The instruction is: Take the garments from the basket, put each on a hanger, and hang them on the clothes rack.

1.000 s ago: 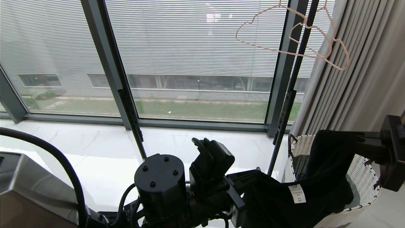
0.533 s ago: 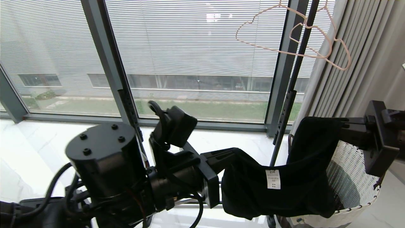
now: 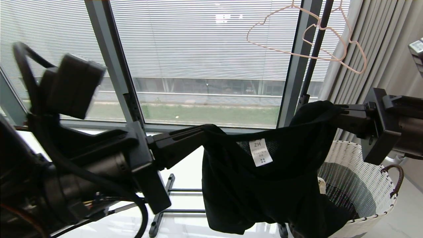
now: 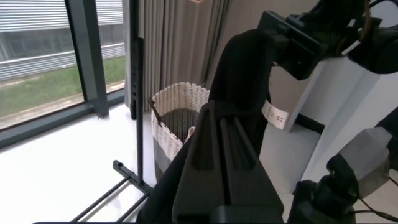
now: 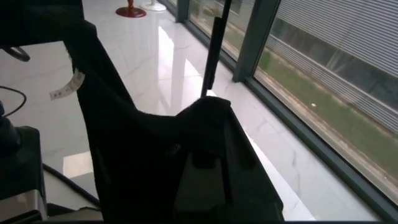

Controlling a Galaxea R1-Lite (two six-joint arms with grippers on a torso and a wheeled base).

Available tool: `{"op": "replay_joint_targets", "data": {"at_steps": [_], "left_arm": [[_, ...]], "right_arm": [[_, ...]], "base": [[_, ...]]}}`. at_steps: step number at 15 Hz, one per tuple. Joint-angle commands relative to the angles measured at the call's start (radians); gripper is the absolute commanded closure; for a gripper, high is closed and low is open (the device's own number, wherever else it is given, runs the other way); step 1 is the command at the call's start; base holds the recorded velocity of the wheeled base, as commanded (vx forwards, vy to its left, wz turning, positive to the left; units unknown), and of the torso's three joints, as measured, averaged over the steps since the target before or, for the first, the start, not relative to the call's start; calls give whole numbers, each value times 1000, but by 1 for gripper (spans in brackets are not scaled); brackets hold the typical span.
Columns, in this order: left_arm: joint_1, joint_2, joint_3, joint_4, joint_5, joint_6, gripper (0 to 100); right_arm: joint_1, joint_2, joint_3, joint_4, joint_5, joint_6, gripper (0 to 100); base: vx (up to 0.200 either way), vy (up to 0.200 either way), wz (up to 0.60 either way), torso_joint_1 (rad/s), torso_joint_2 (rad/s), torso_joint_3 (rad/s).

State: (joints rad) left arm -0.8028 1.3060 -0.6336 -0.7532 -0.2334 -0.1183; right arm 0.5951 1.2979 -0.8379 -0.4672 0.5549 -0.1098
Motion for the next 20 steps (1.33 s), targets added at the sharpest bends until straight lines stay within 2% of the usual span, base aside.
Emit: {"op": "replay_joint_targets", "data": {"at_steps": [1,2,3,8,11,12,15,20], "left_arm": [[8,-125,-26,64,0,0,100],[20,-142,-29,86,0,2,100],[66,-175,-40,161,0,3,100],[163,-235,-107,298,0,8,100],[177,-255,-140,394,0,11,100],[177,-248,-146,408,0,28,100],[194,-186,-196,528,2,193,100],[191,-99,-322,546,0,210,100]], "right_arm": [[12,21,-20,-8,0,1,100],[15,27,-26,-10,0,1,100],[22,54,-47,-16,7,1,100],[74,152,-167,-18,17,1,100],[81,181,-216,-18,17,1,100],[81,179,-216,-16,16,1,100],[63,152,-205,-16,13,-1,100],[14,83,-178,-14,11,-1,100]], "base": [[0,0,0,0,0,0],[0,0,0,0,0,0],[0,0,0,0,0,0],[0,0,0,0,0,0],[0,0,0,0,0,0],[0,0,0,0,0,0],[0,0,0,0,0,0],[0,0,0,0,0,0]]}}
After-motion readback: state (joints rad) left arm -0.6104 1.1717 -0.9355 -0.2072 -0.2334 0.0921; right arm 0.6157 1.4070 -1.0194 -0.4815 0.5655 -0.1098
